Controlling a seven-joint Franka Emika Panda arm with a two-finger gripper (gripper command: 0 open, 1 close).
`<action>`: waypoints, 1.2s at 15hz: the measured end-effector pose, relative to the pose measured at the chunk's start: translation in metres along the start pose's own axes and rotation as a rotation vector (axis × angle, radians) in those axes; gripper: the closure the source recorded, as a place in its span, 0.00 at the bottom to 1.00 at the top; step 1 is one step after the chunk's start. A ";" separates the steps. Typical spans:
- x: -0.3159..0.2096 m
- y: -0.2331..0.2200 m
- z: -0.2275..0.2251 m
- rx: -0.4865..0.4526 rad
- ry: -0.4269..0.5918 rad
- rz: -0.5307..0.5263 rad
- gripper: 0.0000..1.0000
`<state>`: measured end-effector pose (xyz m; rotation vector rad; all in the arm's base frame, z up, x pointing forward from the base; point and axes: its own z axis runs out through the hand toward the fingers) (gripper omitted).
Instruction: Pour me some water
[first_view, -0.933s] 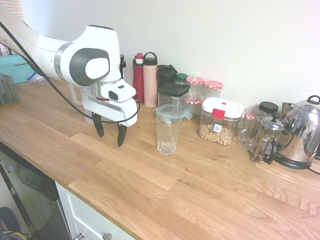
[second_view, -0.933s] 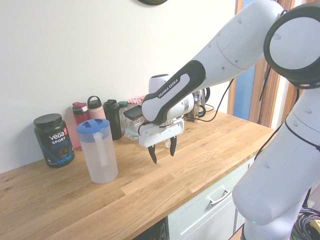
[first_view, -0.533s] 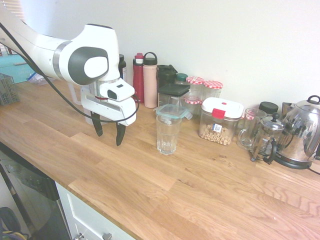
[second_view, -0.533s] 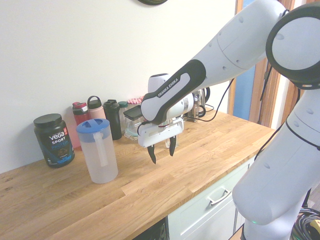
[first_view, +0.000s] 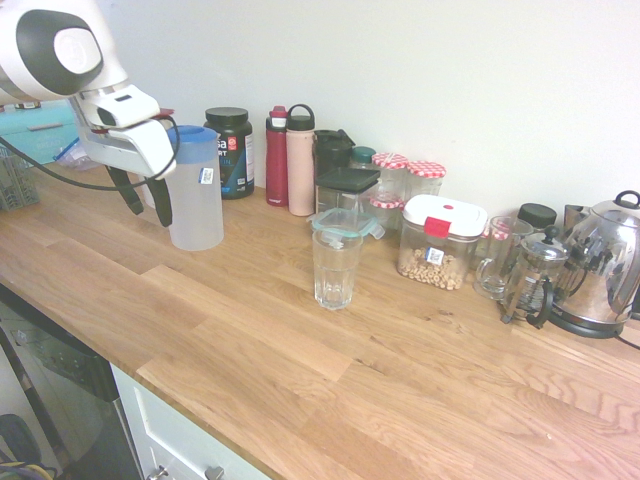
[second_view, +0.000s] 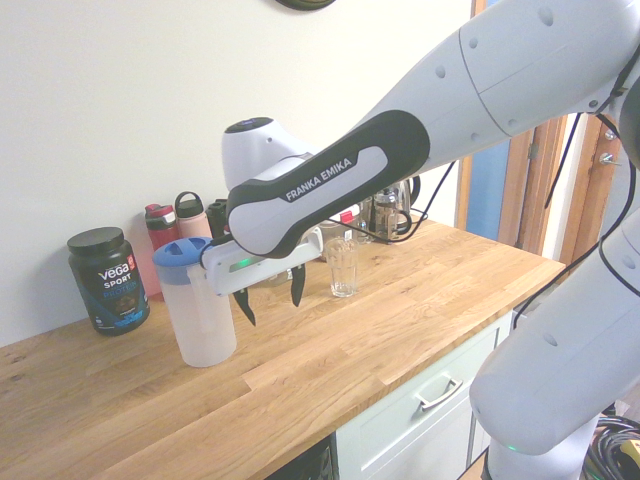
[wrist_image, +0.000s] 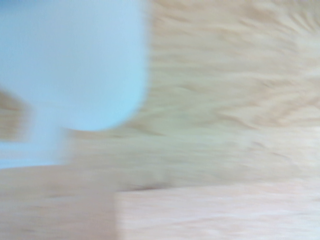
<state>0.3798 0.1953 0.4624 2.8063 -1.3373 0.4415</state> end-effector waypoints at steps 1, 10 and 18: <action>-0.011 -0.009 -0.009 0.030 0.024 -0.002 0.00; -0.031 -0.063 -0.032 0.205 0.116 0.040 0.00; -0.019 -0.083 -0.009 0.226 0.163 0.058 1.00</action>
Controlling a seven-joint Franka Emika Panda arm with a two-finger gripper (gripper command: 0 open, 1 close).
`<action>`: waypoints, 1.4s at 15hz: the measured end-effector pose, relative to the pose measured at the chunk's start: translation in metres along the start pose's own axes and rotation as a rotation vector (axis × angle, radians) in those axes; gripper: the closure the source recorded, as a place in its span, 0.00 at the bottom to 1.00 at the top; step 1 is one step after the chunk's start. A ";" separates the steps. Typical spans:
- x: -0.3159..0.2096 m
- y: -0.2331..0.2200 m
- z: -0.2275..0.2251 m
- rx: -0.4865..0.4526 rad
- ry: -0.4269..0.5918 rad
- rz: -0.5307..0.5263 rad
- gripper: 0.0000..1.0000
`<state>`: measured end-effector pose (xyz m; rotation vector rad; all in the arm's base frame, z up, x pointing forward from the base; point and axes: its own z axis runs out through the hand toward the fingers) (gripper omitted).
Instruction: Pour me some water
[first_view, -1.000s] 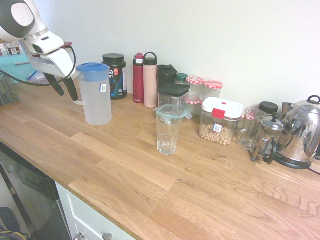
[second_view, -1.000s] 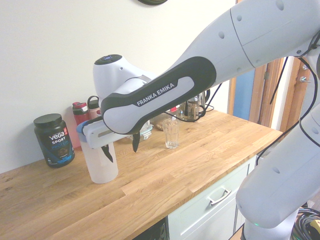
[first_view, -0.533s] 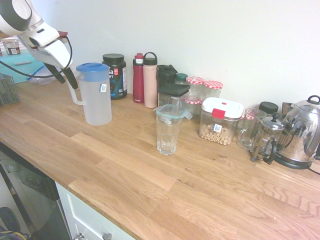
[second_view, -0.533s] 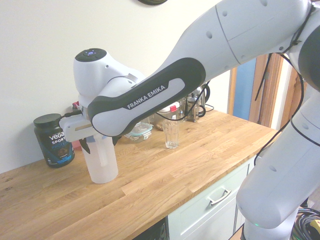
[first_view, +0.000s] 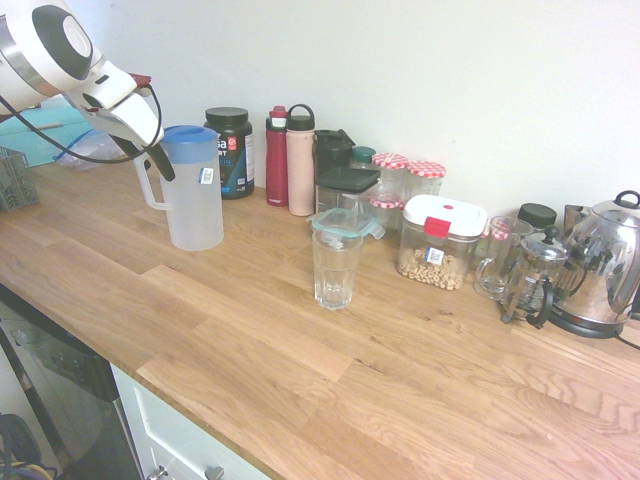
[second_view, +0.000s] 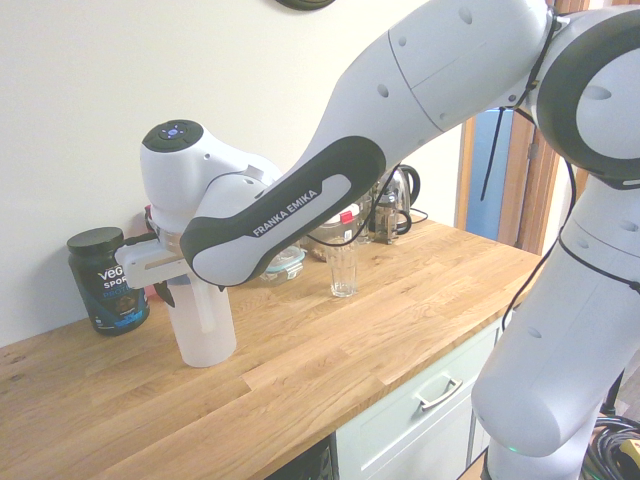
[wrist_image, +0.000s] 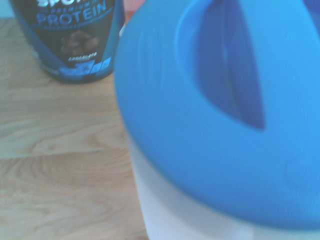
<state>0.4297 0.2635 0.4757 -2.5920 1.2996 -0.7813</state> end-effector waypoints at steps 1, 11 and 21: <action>0.002 0.000 0.000 0.000 0.000 0.003 1.00; 0.003 0.001 0.002 -0.004 -0.006 0.001 1.00; 0.019 0.004 0.009 -0.019 -0.032 -0.031 1.00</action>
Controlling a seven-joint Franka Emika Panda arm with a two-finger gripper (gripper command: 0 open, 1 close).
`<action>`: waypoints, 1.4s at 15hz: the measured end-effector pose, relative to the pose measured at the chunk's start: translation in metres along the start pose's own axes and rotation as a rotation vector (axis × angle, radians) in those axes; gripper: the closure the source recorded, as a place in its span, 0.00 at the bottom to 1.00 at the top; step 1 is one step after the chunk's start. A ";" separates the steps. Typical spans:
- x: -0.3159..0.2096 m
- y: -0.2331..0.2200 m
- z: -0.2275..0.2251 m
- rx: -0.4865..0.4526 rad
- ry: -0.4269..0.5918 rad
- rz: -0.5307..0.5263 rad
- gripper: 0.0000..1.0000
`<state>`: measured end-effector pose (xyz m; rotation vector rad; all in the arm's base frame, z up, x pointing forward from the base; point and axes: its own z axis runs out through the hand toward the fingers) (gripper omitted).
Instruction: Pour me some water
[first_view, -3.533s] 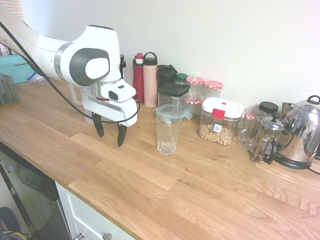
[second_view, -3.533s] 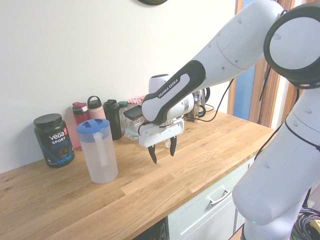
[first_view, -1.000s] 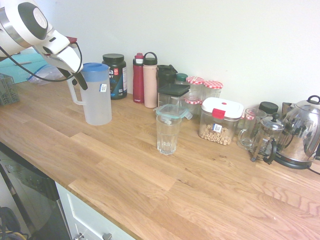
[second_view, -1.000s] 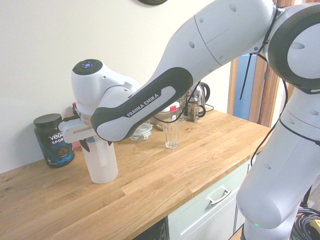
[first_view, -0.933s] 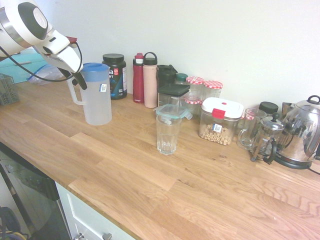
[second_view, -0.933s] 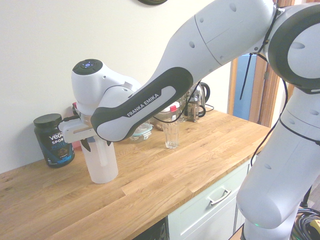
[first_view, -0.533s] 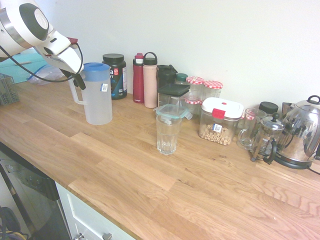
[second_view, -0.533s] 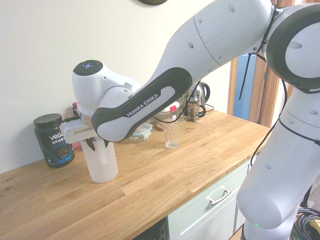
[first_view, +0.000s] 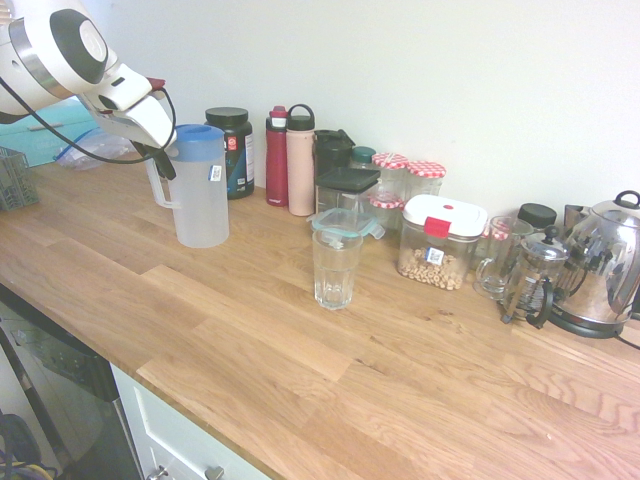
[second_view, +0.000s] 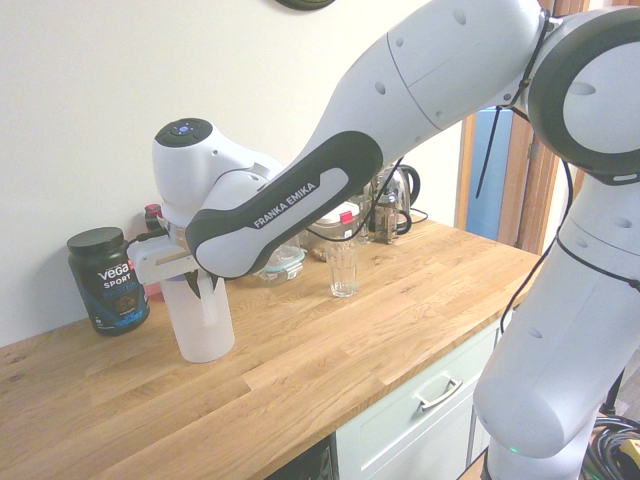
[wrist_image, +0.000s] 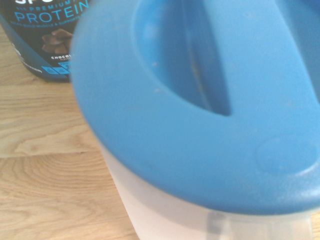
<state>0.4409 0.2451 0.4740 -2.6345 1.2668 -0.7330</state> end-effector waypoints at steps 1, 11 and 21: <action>0.003 0.001 -0.001 0.000 -0.007 -0.007 1.00; 0.048 0.107 -0.078 -0.124 -0.155 -0.303 1.00; 0.160 0.292 -0.143 -0.236 -0.309 -0.468 1.00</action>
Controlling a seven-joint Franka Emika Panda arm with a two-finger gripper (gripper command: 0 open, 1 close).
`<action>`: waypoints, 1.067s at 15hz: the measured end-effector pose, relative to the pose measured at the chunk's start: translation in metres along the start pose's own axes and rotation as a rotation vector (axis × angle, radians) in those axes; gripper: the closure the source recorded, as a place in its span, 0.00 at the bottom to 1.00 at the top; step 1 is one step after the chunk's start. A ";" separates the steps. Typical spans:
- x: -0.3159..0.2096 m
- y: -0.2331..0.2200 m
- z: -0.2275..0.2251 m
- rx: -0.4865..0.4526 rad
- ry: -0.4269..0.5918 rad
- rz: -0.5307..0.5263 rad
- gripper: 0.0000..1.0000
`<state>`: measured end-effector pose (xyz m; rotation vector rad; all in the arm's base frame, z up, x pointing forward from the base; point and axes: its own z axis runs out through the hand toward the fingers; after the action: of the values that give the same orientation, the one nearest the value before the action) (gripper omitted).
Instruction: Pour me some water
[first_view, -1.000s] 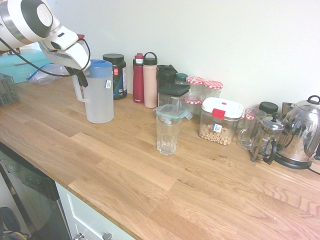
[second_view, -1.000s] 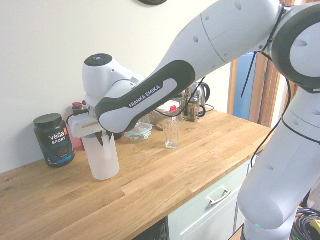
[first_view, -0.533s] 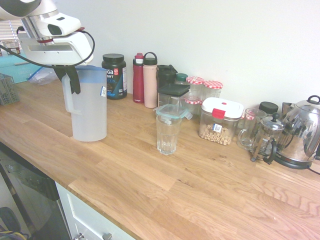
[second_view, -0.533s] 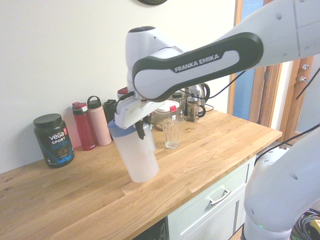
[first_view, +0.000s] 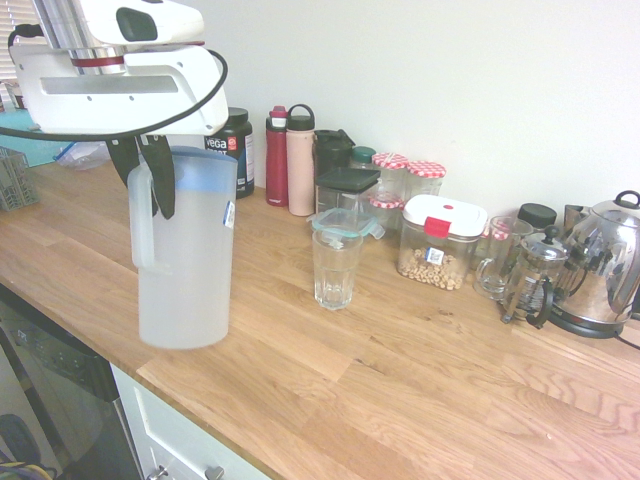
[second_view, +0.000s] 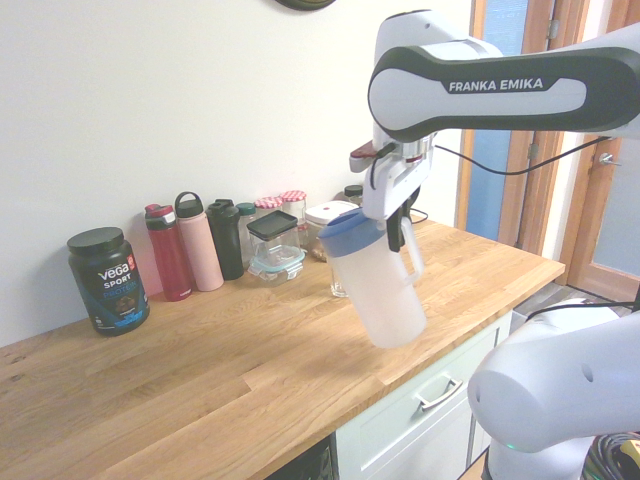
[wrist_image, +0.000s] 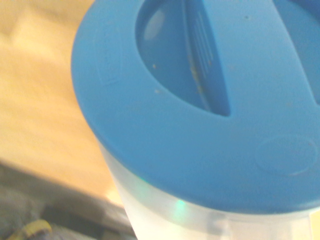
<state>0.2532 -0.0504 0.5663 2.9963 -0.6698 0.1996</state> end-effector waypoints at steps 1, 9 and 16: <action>0.005 0.019 0.002 -0.008 -0.005 0.002 1.00; 0.085 0.113 0.028 -0.067 -0.048 0.062 1.00; 0.183 0.105 0.030 -0.130 -0.082 -0.081 1.00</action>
<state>0.3757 -0.2248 0.5661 2.9123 -0.5435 0.0271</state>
